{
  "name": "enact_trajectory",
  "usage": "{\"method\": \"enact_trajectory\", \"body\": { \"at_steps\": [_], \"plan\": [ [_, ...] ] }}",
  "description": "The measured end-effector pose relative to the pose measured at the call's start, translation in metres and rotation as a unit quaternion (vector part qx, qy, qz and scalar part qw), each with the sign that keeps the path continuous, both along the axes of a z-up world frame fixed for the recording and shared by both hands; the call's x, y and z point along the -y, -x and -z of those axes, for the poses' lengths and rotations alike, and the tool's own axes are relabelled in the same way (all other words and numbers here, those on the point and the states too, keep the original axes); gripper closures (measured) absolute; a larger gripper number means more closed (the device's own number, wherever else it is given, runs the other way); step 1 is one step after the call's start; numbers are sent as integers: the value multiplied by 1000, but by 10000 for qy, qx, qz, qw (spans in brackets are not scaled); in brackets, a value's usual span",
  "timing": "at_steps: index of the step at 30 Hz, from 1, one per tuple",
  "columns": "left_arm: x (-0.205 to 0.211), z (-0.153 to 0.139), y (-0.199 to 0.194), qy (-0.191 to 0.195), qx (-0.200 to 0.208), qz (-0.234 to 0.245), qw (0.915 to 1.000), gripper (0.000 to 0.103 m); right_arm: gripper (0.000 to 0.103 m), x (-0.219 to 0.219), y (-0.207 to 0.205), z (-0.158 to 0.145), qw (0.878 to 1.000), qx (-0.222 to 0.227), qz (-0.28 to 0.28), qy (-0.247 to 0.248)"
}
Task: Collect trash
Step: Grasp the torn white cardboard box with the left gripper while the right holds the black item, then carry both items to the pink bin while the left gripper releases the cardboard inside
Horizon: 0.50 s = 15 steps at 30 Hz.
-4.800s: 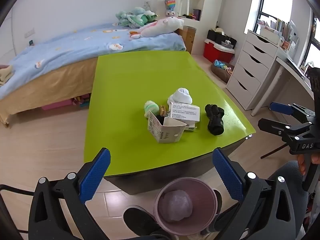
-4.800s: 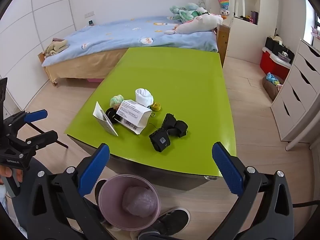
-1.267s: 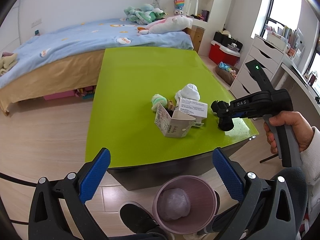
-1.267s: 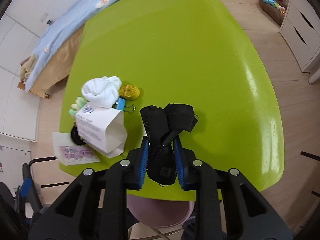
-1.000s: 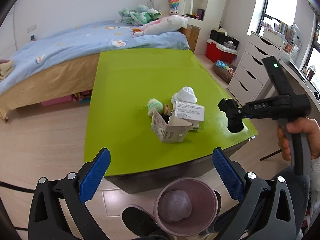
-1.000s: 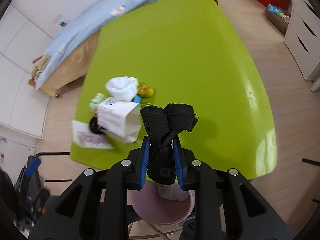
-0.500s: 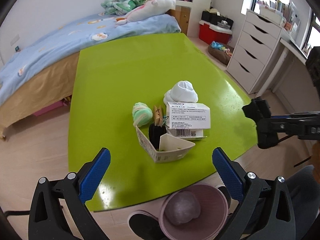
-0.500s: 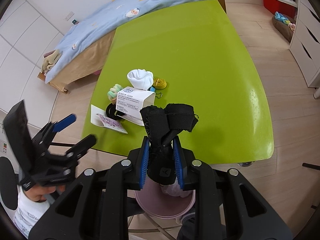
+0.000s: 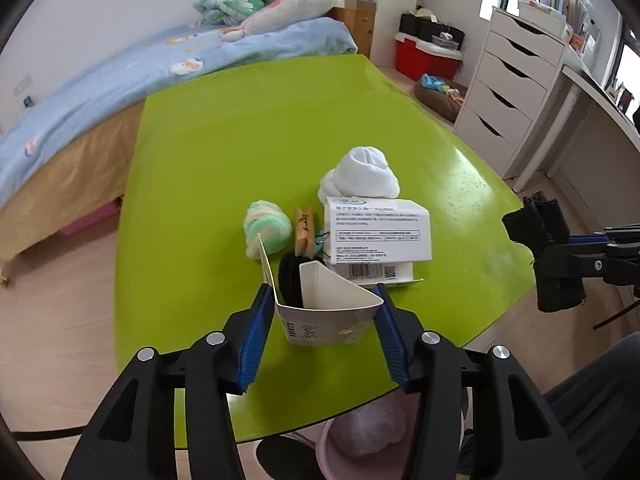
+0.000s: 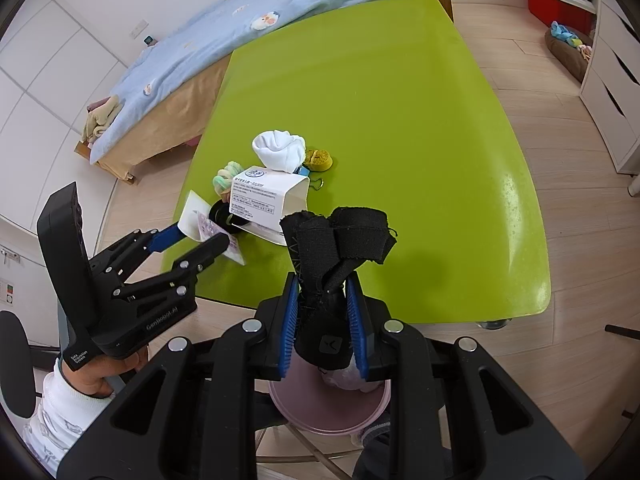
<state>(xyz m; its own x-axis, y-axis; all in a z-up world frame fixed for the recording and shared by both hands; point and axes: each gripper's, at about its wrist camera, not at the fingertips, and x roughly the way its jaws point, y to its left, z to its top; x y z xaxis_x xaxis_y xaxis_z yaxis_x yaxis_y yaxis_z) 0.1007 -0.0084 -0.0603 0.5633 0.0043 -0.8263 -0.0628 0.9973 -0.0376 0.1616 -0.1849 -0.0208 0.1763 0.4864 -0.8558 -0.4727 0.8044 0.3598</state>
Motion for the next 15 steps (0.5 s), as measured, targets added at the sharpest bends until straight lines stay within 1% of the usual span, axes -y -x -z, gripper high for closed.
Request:
{"method": "enact_trajectory", "body": {
  "at_steps": [1, 8, 15],
  "plan": [
    [-2, 0, 0, 57, 6, -12, 10000, 60, 79, 0, 1, 0, 10000, 12, -5, 2],
    [-7, -8, 8, 218, 84, -95, 9997, 60, 79, -2, 2, 1, 9999, 115, -46, 45],
    [-3, -34, 34, 313, 228, -14, 9992, 60, 79, -4, 19, -10, 9989, 407, -199, 122]
  ]
}}
